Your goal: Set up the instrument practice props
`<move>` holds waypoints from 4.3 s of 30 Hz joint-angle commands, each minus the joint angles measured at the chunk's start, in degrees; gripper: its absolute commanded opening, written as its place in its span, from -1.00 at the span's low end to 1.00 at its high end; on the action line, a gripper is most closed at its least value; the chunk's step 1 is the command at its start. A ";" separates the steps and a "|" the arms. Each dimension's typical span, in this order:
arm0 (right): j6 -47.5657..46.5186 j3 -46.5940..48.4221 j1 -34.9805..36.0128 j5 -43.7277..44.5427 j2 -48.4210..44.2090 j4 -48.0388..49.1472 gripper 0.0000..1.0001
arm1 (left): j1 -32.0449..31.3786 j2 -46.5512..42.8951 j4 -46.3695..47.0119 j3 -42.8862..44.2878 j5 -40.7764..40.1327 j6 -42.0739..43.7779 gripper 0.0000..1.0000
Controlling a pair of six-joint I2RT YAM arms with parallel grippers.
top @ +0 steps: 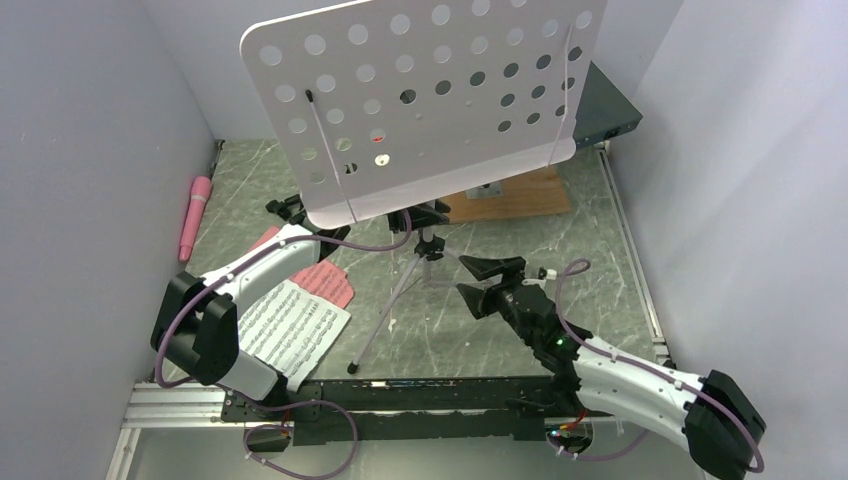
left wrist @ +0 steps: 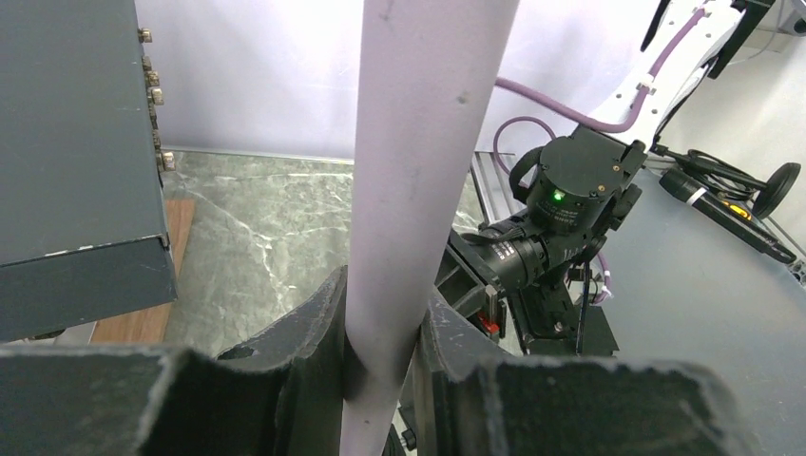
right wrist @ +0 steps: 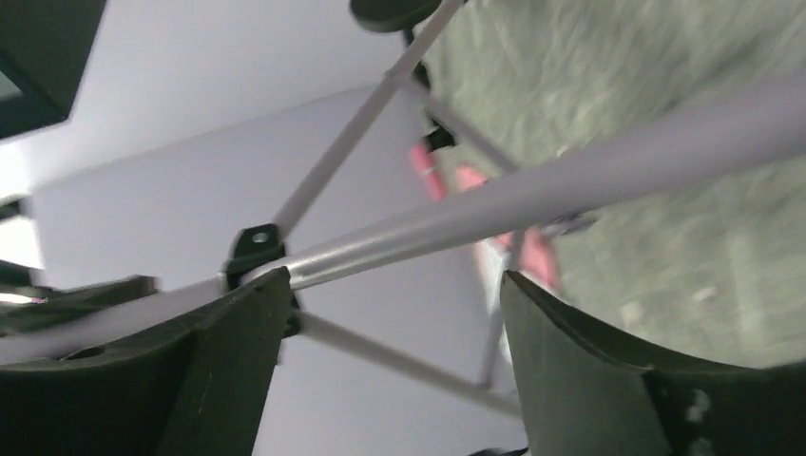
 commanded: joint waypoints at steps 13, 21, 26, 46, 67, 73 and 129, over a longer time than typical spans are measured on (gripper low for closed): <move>-140.88 19.78 3.40 -29.13 -10.47 -19.48 0.64 | 0.66 -1.34 -1.41 0.83 -0.63 -8.26 -1.00; -167.14 22.36 14.51 -18.41 -2.31 -11.94 0.48 | 0.37 -1.48 -2.51 0.87 -0.88 -7.26 -1.00; -171.12 21.72 14.55 -15.73 3.87 -6.38 0.36 | 0.22 -0.99 -2.25 0.94 -0.71 -7.58 -1.00; -126.41 26.20 14.37 4.85 14.55 -8.46 -1.00 | 0.15 -1.66 -2.24 0.94 -0.64 -7.53 -1.00; -33.61 11.59 3.53 9.40 1.78 -18.46 -1.00 | -0.47 -0.52 -3.88 1.21 -0.81 -6.47 -1.00; -61.46 7.66 3.47 4.17 -4.30 -4.74 -0.61 | -0.75 -0.98 -4.93 1.41 -1.02 -5.58 -1.00; -62.65 19.85 -2.28 -6.02 5.46 -16.82 -0.52 | -2.04 -1.40 -5.37 1.52 -0.46 -5.24 -1.00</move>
